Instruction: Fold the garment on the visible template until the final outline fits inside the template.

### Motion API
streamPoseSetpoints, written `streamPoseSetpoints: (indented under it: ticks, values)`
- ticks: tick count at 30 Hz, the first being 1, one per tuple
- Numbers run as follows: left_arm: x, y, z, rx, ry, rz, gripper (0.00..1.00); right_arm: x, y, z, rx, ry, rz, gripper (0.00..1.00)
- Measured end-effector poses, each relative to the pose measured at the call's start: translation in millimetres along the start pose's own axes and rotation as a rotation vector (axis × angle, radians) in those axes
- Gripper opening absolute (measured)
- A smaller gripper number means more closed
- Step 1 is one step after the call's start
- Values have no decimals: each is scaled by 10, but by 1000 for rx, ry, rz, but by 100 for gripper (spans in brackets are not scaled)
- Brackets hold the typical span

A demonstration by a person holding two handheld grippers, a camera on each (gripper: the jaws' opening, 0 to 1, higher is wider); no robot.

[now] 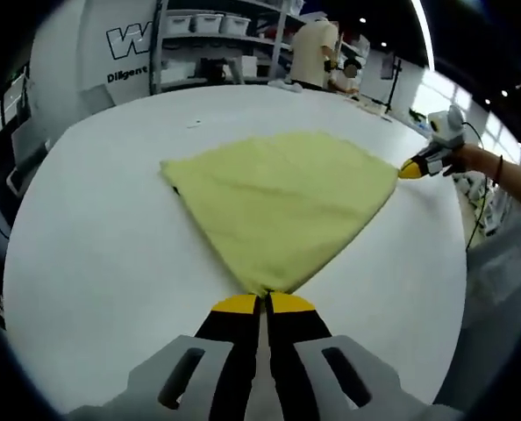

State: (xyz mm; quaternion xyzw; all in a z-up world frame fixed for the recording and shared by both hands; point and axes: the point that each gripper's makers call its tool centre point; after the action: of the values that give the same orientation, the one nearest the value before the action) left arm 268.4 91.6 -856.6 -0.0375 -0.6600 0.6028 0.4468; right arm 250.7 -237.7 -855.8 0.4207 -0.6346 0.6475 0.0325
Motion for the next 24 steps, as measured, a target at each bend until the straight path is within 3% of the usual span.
streamPoseSetpoints:
  ticks: [2, 4, 7, 17, 24]
  values:
    - [10, 10, 8, -31, 12, -13, 0, -1, -1, 9, 2, 2, 1, 0]
    - [42, 14, -2, -136, 31, -37, 0, 5, -5, 44, 3, 14, 2, 0]
    - [68, 29, -7, -209, 51, -67, 0, 13, -6, 74, -2, 25, -1, 0]
    - [91, 26, -26, -302, 84, -111, 0, 27, 2, 84, -17, 36, -7, 0]
    - [109, 55, 18, -286, 93, -124, 0, 32, 17, 66, -29, 38, -13, 0]
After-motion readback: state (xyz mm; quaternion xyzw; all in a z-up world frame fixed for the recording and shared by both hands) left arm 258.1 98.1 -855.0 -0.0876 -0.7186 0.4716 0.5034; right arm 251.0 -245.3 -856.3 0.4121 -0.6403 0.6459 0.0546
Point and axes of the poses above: the point that each gripper's makers call its tool centre point, and the gripper's own axes: x roughly backward along the fingers, z roughly to its right, y roughly out of its underside, and after that the axes turned 11 degrees about z, right-handed
